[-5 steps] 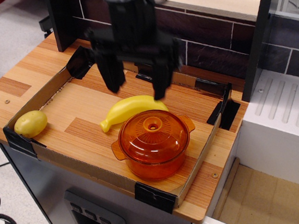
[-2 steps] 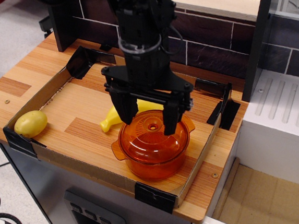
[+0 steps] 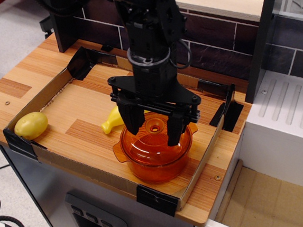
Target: Take lid off pot
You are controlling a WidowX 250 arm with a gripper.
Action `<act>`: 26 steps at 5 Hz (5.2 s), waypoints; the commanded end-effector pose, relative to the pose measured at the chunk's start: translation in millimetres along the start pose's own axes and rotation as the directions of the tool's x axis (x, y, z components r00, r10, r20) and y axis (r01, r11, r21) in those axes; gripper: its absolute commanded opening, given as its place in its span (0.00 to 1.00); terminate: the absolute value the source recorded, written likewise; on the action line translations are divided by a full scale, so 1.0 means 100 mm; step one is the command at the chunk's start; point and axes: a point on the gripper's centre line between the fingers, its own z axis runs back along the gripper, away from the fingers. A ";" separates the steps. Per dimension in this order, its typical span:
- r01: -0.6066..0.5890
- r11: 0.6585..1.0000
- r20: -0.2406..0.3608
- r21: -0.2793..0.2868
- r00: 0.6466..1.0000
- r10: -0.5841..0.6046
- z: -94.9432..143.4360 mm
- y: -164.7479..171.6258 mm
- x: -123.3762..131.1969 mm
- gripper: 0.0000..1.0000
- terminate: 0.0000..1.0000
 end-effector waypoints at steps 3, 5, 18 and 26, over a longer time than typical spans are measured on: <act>-0.025 0.999 0.025 -0.048 0.999 0.026 0.40 0.09 0.11 0.00 0.00; -0.165 0.985 0.061 -0.047 0.984 0.168 0.71 0.54 0.43 0.00 0.00; -0.284 0.959 0.030 -0.013 0.958 0.284 0.78 1.36 0.86 1.00 0.00; -0.284 0.959 0.030 -0.013 0.958 0.284 0.78 1.36 0.86 1.00 1.00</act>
